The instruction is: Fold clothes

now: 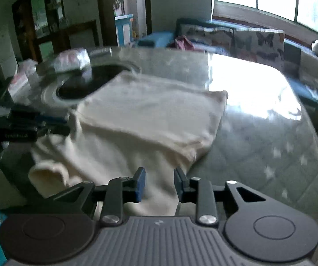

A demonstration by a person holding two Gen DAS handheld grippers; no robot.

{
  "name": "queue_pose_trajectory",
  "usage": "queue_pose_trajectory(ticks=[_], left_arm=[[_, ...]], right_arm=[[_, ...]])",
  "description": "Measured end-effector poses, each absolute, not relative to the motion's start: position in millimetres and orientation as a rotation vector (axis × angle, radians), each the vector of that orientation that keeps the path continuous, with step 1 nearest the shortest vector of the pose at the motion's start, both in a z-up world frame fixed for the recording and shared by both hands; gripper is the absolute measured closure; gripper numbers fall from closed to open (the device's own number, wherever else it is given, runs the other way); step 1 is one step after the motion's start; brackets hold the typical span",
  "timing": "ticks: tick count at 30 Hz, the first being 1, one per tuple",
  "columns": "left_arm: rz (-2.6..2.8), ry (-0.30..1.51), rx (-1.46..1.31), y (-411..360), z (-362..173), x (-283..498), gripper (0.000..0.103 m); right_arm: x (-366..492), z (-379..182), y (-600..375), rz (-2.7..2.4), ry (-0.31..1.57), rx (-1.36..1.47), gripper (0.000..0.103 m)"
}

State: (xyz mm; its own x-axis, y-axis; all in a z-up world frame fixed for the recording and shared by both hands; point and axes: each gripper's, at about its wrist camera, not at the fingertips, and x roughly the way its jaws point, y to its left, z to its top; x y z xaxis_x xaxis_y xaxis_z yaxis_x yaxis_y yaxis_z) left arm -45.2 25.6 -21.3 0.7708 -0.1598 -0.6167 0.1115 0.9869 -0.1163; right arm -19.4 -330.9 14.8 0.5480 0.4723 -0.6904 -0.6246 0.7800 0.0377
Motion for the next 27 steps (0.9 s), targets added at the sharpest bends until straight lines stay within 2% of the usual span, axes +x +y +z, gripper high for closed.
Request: queue_pose_trajectory(ticks=[6, 8, 13, 27], left_arm=[[-0.106, 0.688, -0.081, 30.2, -20.0, -47.5, 0.076], [-0.1, 0.691, -0.07, 29.9, -19.9, -50.3, 0.091], [-0.086, 0.7, -0.043, 29.4, -19.8, -57.5, 0.1], [-0.065, 0.653, -0.099, 44.6, 0.6, -51.9, 0.098]], right_arm=[[6.8, 5.9, -313.6, 0.668, 0.737, -0.217, 0.072], [12.1, -2.0, -311.7, 0.661, 0.748, -0.22, 0.071], [15.6, -7.6, -310.4, 0.648, 0.745, -0.228, 0.067], [-9.3, -1.5, -231.2, 0.889, 0.668, -0.388, 0.066]])
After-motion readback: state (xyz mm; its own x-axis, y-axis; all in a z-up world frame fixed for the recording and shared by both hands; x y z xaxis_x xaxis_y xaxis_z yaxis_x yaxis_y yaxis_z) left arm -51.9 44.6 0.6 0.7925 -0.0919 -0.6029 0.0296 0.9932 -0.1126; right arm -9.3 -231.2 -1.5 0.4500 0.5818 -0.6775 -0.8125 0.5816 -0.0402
